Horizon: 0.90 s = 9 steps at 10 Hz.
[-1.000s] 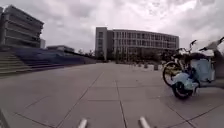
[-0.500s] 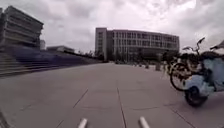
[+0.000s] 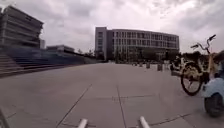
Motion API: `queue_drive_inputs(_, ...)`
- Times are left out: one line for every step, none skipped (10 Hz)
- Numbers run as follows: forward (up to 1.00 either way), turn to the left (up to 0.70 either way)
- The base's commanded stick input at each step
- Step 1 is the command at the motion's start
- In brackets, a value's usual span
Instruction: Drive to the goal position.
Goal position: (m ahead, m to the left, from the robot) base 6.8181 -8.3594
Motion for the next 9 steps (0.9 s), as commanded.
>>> queue_drive_inputs(0.7,0.0)
queue_drive_inputs(0.7,0.0)
queue_drive_inputs(0.7,0.0)
queue_drive_inputs(0.7,0.0)
queue_drive_inputs(0.7,0.0)
queue_drive_inputs(0.7,0.0)
queue_drive_inputs(0.7,0.0)
queue_drive_inputs(0.7,0.0)
queue_drive_inputs(0.7,0.0)
